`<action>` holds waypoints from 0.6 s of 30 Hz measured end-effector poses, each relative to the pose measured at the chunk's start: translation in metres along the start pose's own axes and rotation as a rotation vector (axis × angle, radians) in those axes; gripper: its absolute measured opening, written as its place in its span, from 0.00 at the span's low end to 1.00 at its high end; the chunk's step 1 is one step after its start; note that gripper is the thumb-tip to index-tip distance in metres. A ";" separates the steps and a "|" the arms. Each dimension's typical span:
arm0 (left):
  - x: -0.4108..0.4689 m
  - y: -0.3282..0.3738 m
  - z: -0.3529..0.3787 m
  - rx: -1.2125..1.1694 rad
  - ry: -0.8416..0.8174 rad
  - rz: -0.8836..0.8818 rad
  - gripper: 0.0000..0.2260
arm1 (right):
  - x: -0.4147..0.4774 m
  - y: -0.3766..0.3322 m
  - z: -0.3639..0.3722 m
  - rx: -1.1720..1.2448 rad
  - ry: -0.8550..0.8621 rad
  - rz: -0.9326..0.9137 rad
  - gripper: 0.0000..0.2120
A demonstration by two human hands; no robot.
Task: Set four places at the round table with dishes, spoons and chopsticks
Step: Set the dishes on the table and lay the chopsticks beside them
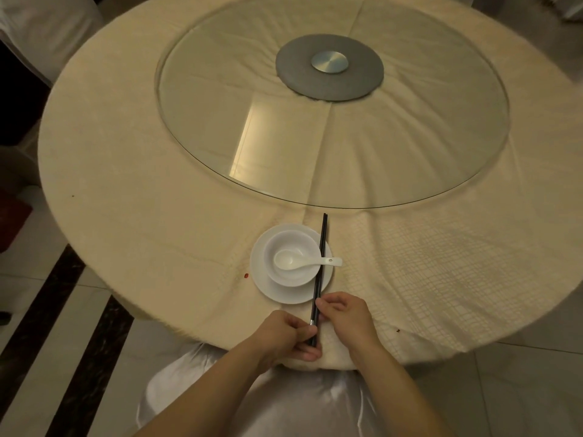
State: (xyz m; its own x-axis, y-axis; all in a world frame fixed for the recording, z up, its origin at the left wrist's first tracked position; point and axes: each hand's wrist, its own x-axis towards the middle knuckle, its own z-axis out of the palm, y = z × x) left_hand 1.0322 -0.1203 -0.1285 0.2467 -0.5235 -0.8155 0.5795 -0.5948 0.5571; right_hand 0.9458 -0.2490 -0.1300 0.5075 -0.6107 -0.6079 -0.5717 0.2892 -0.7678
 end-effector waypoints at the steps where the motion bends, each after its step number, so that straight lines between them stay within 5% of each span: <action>1: 0.000 0.000 0.000 0.001 0.004 -0.001 0.11 | 0.000 0.000 0.000 -0.001 -0.001 -0.003 0.03; 10: -0.012 0.006 -0.004 0.148 0.125 -0.016 0.22 | -0.003 -0.005 -0.002 -0.093 -0.013 0.044 0.10; 18: -0.081 0.091 -0.036 0.922 0.377 0.267 0.17 | -0.040 -0.078 -0.051 -0.688 0.062 -0.188 0.08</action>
State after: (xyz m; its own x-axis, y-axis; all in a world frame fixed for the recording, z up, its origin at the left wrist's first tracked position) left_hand 1.0924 -0.1101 -0.0178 0.5997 -0.5763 -0.5551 -0.3120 -0.8072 0.5010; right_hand 0.9374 -0.2847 -0.0358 0.6110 -0.6515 -0.4497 -0.7659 -0.3431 -0.5437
